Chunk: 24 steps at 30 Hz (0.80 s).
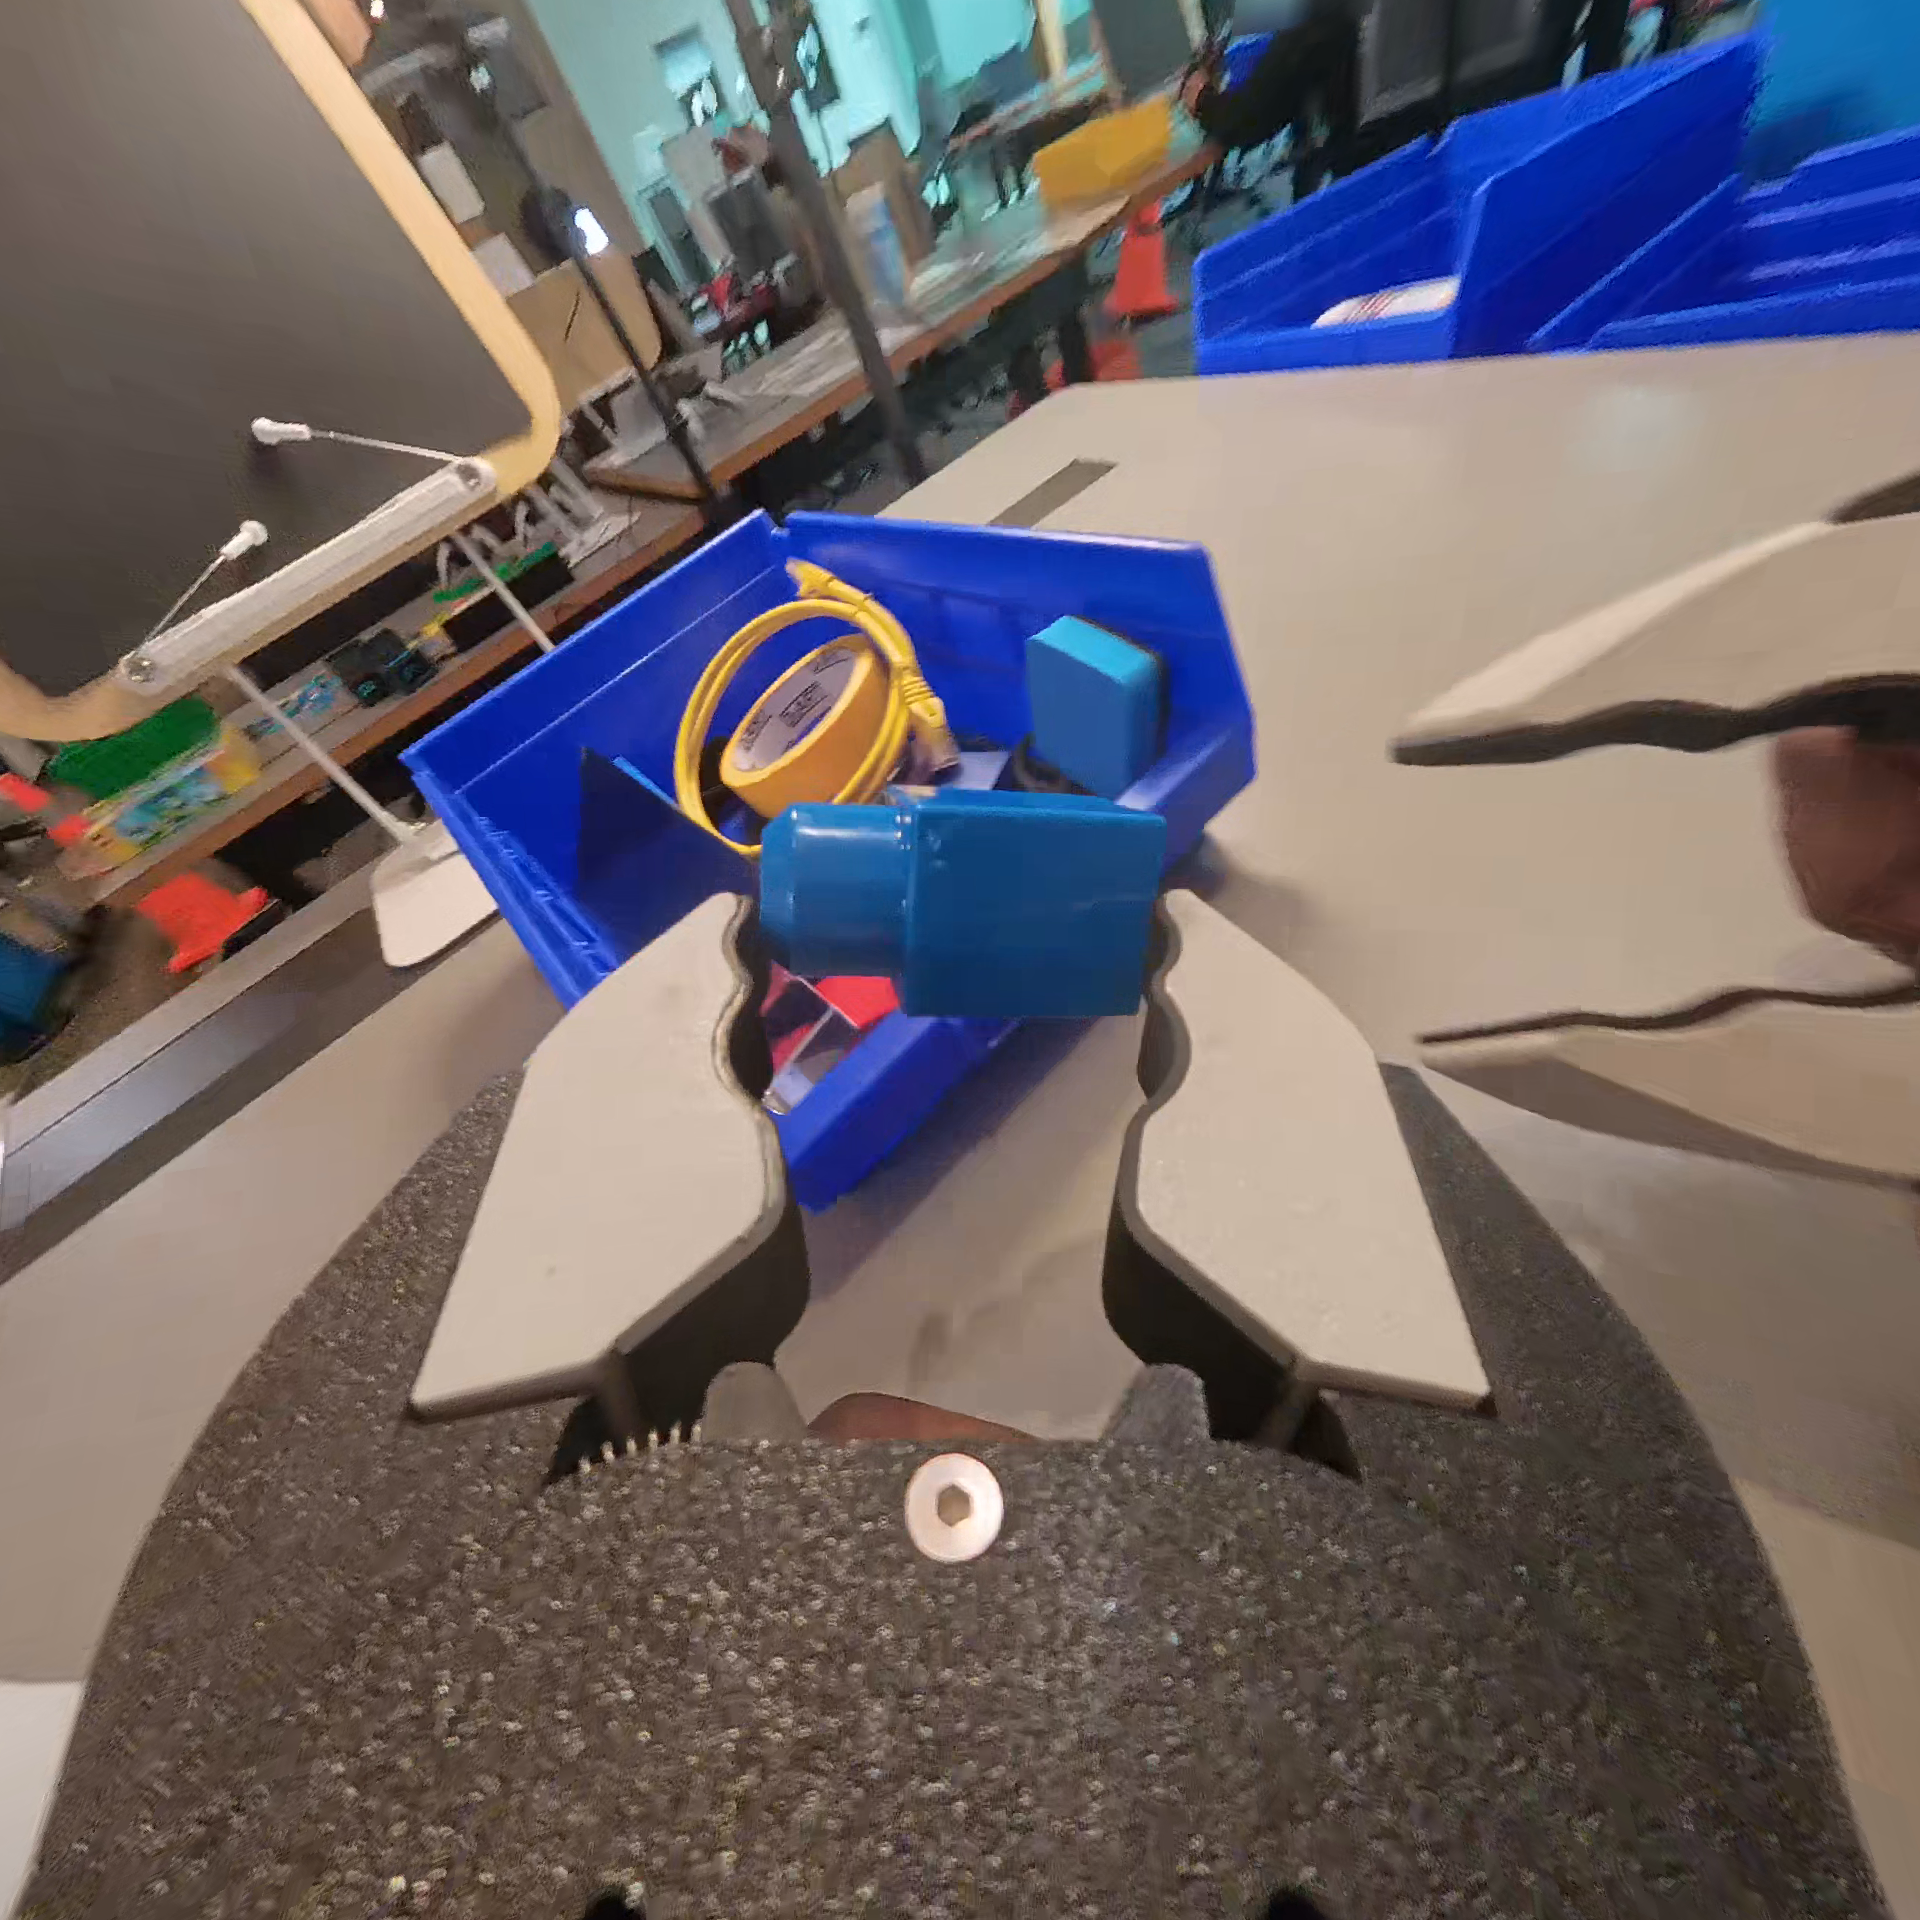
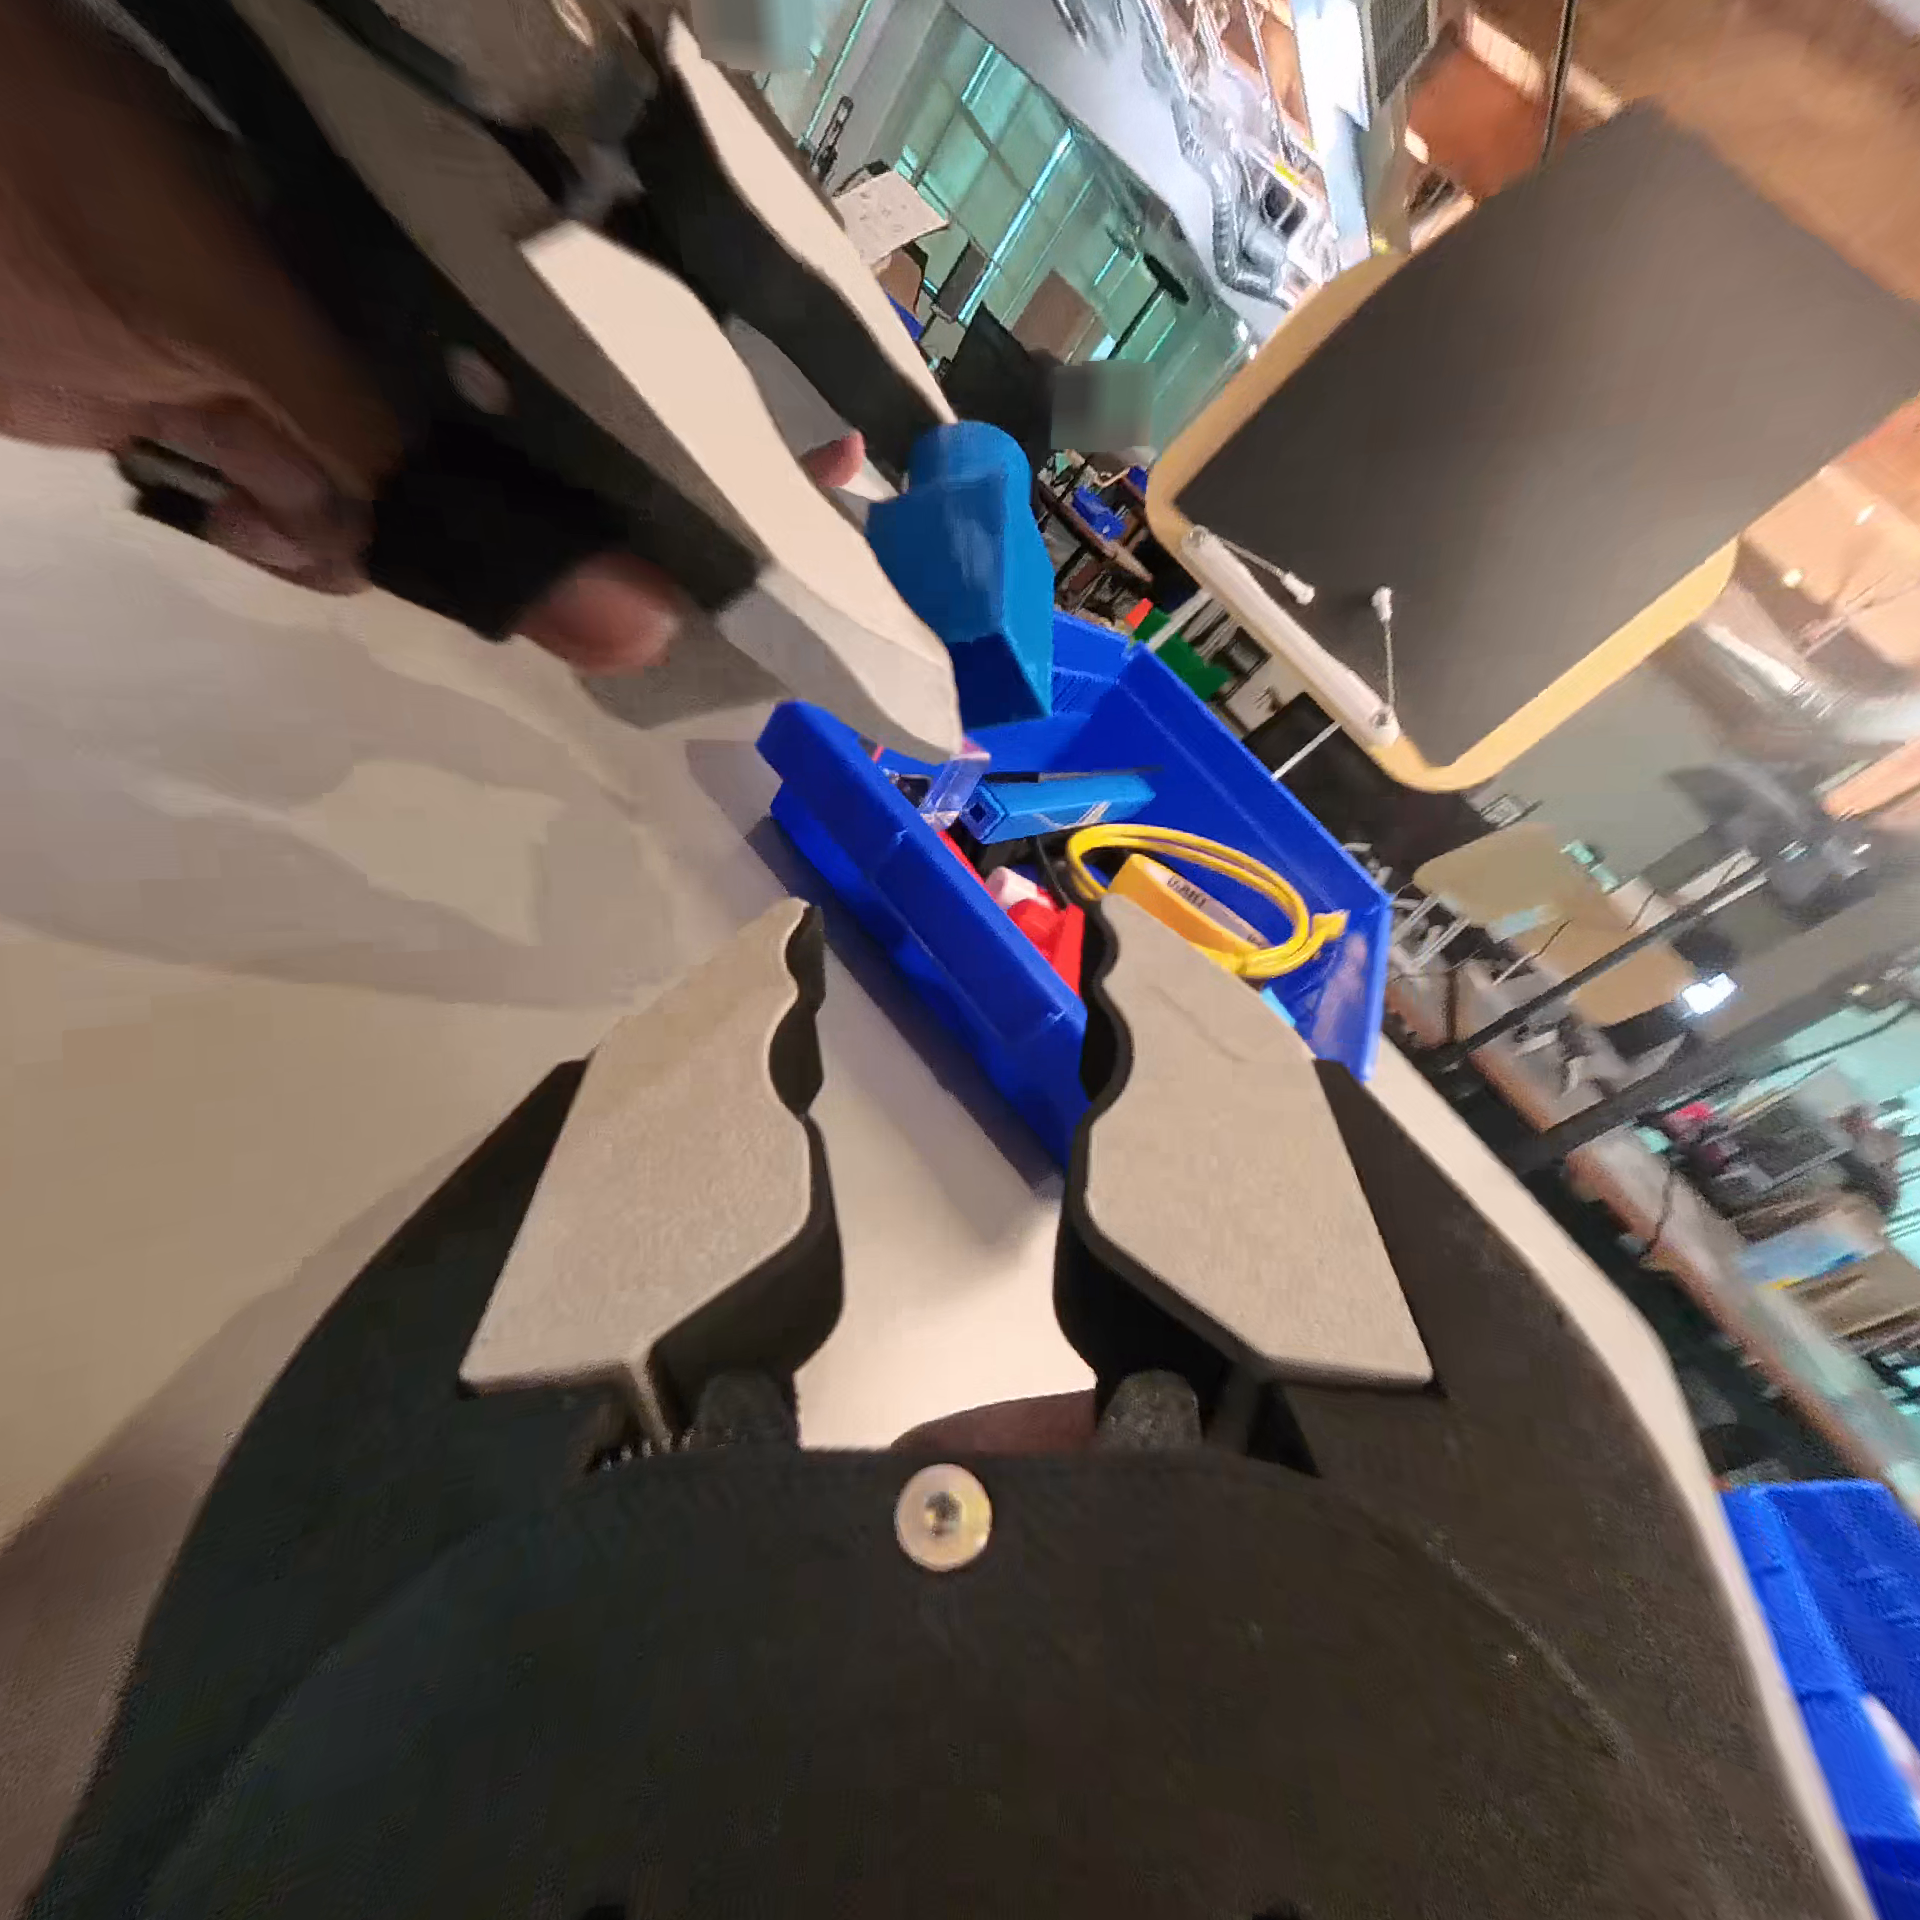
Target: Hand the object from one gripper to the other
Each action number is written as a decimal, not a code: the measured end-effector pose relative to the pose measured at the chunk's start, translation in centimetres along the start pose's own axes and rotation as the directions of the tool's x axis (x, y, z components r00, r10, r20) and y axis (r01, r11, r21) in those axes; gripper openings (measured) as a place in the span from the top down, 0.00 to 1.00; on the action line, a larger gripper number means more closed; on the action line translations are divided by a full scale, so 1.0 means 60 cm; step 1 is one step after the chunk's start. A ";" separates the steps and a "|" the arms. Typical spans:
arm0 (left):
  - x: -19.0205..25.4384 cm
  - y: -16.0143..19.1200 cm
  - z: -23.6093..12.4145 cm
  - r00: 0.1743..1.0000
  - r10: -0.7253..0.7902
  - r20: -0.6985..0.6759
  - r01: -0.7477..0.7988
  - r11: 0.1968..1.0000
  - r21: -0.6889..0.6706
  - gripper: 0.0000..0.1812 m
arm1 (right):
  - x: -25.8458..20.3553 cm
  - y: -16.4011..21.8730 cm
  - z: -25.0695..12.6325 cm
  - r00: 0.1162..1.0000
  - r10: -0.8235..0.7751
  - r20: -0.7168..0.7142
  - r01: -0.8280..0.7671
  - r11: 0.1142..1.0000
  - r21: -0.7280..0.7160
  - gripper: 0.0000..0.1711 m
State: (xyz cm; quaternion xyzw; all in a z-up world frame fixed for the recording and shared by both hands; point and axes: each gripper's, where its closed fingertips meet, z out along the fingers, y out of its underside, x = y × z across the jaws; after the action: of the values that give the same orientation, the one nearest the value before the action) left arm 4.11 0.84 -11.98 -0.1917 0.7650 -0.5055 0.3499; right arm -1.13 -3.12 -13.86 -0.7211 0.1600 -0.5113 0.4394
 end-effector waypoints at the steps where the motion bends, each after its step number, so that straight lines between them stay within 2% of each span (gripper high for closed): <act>1: -0.011 0.001 0.018 0.999 0.019 0.028 -0.018 0.999 -0.030 0.61 | 0.003 0.002 0.000 1.000 0.028 0.005 -0.028 1.000 -0.001 0.73; 6: -0.068 0.018 0.081 0.986 0.083 0.143 -0.057 0.983 -0.176 0.61 | 0.001 0.015 0.007 0.997 0.075 0.026 -0.074 0.997 -0.036 0.74; 12: -0.088 0.053 0.109 0.978 0.076 0.192 -0.024 0.965 -0.260 0.60 | -0.014 0.018 0.010 0.997 0.056 0.053 -0.053 0.997 -0.053 0.74; 15: -0.092 0.055 0.103 0.965 0.109 0.238 -0.041 0.962 -0.271 0.58 | -0.022 -0.009 0.002 0.996 0.049 0.073 -0.052 0.998 0.030 0.74; 20: -0.114 0.045 0.084 0.899 0.222 0.378 -0.101 0.944 -0.315 0.52 | -0.050 -0.095 -0.033 0.998 -0.030 0.055 0.015 0.968 0.251 0.73; 22: -0.116 0.040 0.077 0.850 0.320 0.418 -0.163 0.915 -0.369 0.49 | -0.070 -0.132 -0.051 0.996 -0.074 0.043 0.056 0.944 0.326 0.74; 24: -0.118 0.036 0.070 0.770 0.466 0.437 -0.248 0.849 -0.467 0.46 | -0.086 -0.149 -0.057 0.996 -0.076 0.051 0.055 0.941 0.333 0.73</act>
State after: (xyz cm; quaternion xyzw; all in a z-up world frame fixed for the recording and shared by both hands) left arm 12.13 3.64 -12.57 -0.2369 0.7424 -0.1947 0.5957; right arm -8.27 3.81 -9.52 -0.6578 0.0338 -0.5221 0.5418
